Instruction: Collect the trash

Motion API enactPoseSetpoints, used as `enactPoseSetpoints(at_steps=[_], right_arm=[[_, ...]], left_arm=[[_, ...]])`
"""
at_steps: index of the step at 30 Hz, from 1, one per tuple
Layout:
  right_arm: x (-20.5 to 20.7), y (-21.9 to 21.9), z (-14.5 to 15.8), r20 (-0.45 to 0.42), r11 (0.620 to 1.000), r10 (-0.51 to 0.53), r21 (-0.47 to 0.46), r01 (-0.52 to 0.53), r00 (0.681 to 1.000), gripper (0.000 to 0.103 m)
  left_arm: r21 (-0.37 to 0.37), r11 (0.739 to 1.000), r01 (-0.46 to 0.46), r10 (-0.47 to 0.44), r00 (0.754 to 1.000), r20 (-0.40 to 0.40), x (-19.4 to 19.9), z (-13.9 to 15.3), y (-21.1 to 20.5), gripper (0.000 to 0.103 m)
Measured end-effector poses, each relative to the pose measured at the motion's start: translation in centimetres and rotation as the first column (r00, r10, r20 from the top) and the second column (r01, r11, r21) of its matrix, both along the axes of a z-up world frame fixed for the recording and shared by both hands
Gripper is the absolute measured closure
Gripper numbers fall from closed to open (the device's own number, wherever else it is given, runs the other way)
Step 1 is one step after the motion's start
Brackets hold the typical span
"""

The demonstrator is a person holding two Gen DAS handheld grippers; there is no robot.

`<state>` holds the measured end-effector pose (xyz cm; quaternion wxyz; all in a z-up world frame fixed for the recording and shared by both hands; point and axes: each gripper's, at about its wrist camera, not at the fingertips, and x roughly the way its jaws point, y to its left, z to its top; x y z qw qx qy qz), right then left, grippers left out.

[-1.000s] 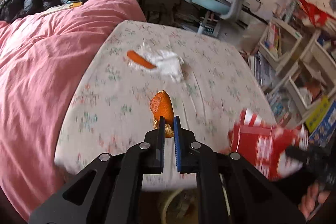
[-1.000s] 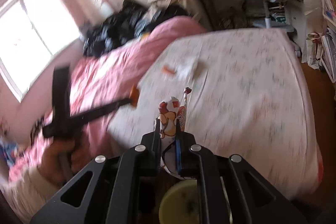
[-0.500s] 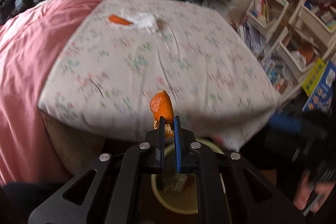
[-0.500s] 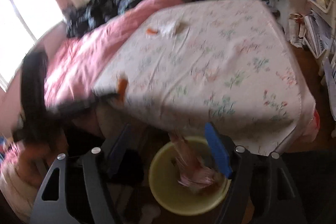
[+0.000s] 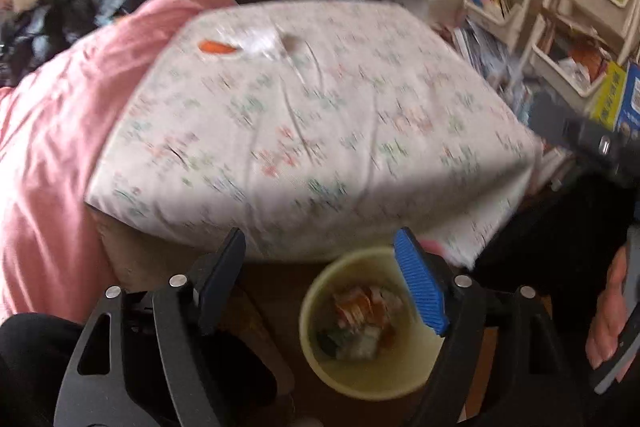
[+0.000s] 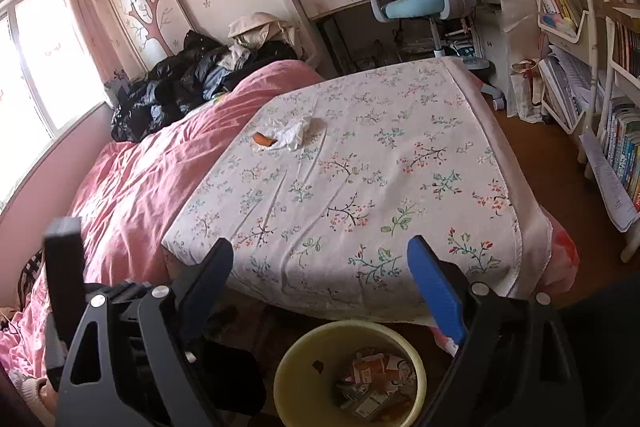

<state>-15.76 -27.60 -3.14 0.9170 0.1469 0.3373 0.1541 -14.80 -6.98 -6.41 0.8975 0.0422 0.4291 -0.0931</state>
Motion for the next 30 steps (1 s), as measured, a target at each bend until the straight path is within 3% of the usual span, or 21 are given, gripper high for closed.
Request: enactPoseSetpoints(at_steps=[7,30], right_arm=[[-0.4,0.8,0.1,0.016,0.999,0.019,-0.049,-0.018,1.0,0.017],[-0.6,1.3,0.0,0.013,0.997,0.025,-0.069,-0.024,1.0,0.016]], left_arm=[[-0.029,0.995,-0.097,0.099,0.987,0.128,-0.2,2.2,1.8,0.025],[-0.044,0.986,-0.16,0.166,0.965,0.205,-0.8,3.6,2.9,0.022]])
